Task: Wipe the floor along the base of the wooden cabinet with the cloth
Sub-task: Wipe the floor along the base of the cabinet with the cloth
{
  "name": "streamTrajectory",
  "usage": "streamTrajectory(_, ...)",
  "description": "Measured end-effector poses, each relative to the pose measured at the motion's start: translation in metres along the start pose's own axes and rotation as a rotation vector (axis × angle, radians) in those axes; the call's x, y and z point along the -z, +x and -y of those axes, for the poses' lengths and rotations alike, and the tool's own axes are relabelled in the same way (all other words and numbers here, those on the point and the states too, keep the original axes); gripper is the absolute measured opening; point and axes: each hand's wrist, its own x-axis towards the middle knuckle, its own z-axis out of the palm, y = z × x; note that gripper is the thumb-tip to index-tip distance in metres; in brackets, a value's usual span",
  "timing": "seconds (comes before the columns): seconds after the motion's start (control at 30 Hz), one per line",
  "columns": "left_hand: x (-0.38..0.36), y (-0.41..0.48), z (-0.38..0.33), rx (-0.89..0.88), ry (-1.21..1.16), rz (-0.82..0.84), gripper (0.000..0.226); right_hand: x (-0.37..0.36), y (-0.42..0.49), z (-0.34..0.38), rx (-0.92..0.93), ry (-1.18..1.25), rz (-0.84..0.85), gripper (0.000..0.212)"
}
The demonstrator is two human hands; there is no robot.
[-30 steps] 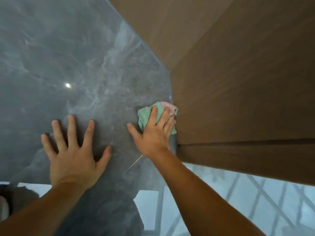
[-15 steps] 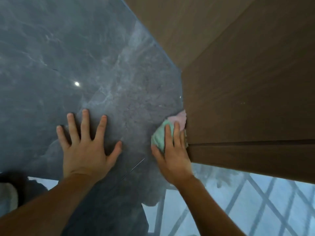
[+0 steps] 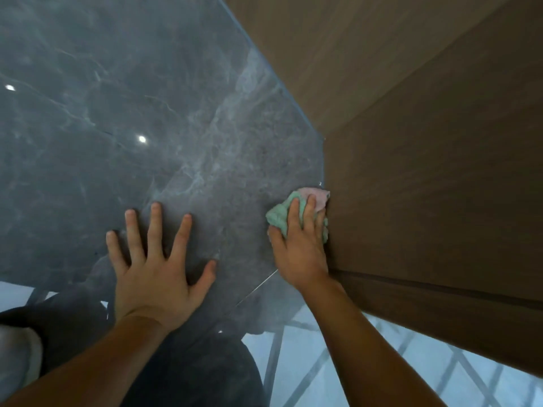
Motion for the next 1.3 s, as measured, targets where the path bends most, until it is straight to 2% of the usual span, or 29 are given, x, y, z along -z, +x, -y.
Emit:
streamTrajectory(0.27, -0.003, -0.001, -0.001, 0.006, -0.027, 0.007, 0.09, 0.052, 0.13, 0.039, 0.125, -0.068, 0.096, 0.067)
streamTrajectory(0.4, -0.006, -0.003, 0.0, -0.005, -0.024, -0.015, 0.088, 0.05, 0.154, 0.07, 0.168, -0.129, 0.08, 0.077)
streamTrajectory(0.5, -0.006, -0.003, -0.002, 0.0, -0.01, -0.01, 0.087, 0.051, 0.162, 0.085, 0.335, -0.165, 0.08, 0.081)
streamTrajectory(0.57, -0.004, -0.002, -0.002, -0.001, 0.011, 0.008, 0.089, 0.064, 0.171, 0.071, 0.482, -0.276, 0.11, 0.076)
streamTrajectory(0.6, -0.004, -0.003, -0.002, -0.003, 0.015, 0.016, 0.089, 0.072, 0.175, 0.057, 0.491, -0.316, 0.117, 0.072)
streamTrajectory(0.7, -0.006, -0.003, -0.001, 0.005, 0.007, 0.021, 0.091, 0.08, 0.162, 0.011, 0.303, -0.27, 0.041, 0.07)
streamTrajectory(0.83, -0.004, -0.002, -0.001, 0.015, -0.016, 0.022, 0.089, 0.027, 0.067, 0.013, 0.097, -0.115, -0.076, 0.074)
streamTrajectory(0.97, -0.001, -0.001, -0.003, 0.015, -0.016, 0.011, 0.089, -0.015, -0.026, 0.025, 0.046, -0.085, 0.013, 0.087)
streamTrajectory(1.07, -0.001, 0.0, -0.002, 0.021, -0.001, 0.023, 0.089, -0.009, -0.001, 0.029, 0.05, -0.047, 0.064, 0.089)
streamTrajectory(1.2, -0.003, 0.001, 0.0, 0.003, 0.032, 0.024, 0.089, 0.026, 0.09, 0.031, 0.026, -0.018, 0.074, 0.08)
streamTrajectory(1.3, -0.005, 0.002, 0.0, 0.0, 0.018, 0.005, 0.089, 0.049, 0.148, 0.026, 0.054, -0.113, 0.124, 0.078)
